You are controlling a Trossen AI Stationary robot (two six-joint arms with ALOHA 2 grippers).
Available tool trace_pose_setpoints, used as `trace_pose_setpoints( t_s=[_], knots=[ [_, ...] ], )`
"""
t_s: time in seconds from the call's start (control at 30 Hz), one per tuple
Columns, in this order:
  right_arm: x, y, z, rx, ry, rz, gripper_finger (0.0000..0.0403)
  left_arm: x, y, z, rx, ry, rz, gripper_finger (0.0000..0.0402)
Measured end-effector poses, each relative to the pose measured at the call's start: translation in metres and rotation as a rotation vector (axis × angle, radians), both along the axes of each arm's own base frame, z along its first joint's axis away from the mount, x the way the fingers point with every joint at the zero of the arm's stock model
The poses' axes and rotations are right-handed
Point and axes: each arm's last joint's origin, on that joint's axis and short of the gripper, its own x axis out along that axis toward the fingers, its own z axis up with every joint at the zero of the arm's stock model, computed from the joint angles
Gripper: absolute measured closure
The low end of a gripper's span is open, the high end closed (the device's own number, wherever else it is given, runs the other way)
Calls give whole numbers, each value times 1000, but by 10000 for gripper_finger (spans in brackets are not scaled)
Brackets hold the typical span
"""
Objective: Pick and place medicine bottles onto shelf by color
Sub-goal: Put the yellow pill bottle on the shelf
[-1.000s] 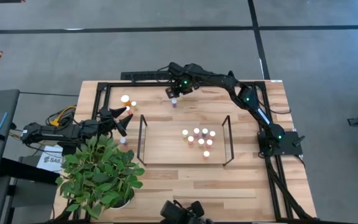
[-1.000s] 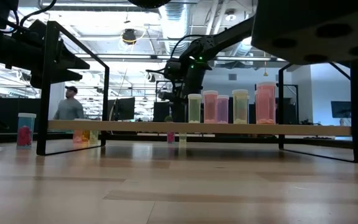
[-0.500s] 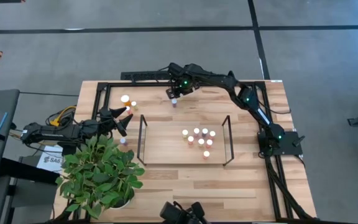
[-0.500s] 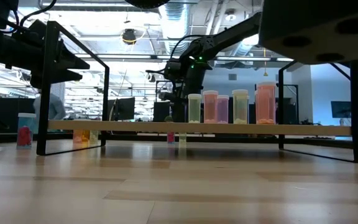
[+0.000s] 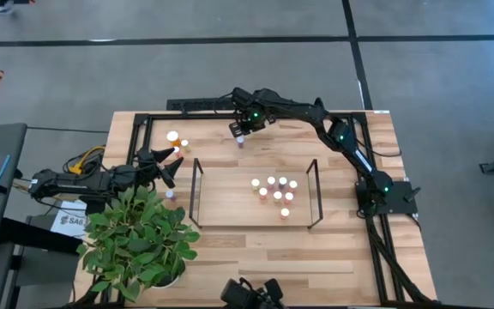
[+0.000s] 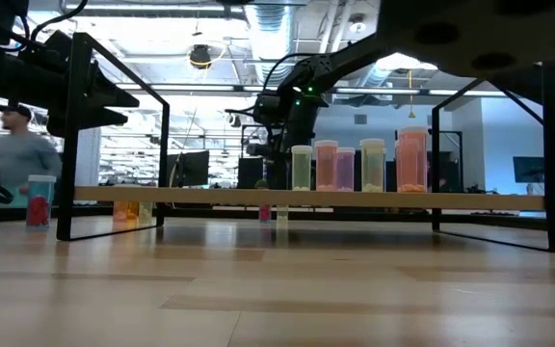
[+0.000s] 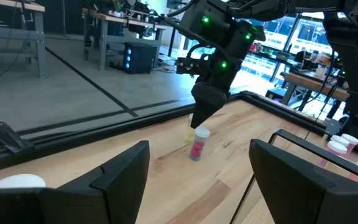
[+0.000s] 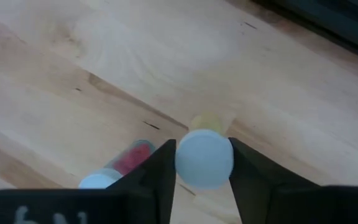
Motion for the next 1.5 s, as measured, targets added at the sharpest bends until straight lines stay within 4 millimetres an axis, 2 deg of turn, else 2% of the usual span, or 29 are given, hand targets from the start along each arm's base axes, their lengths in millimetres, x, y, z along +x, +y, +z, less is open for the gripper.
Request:
trace_pose_setpoints(
  t_s=[0.27,0.5,0.67,0.87,1.0,1.3,1.5],
  knots=[
    [-1,0,4,3,8,-3,262,0,0,0,0,0,0,137],
    [-4,0,30,-34,12,-14,258,0,0,0,0,0,0,137],
    [-13,9,57,-45,6,-31,264,0,0,0,0,0,0,137],
    [-26,33,90,-12,27,-112,263,0,0,0,0,0,0,137],
    [-32,53,103,13,77,-161,263,0,0,0,0,0,0,137],
    [-30,110,114,81,174,-214,264,0,0,0,0,0,0,137],
    [-21,148,119,80,161,-149,265,0,0,0,0,0,0,137]
  ],
)
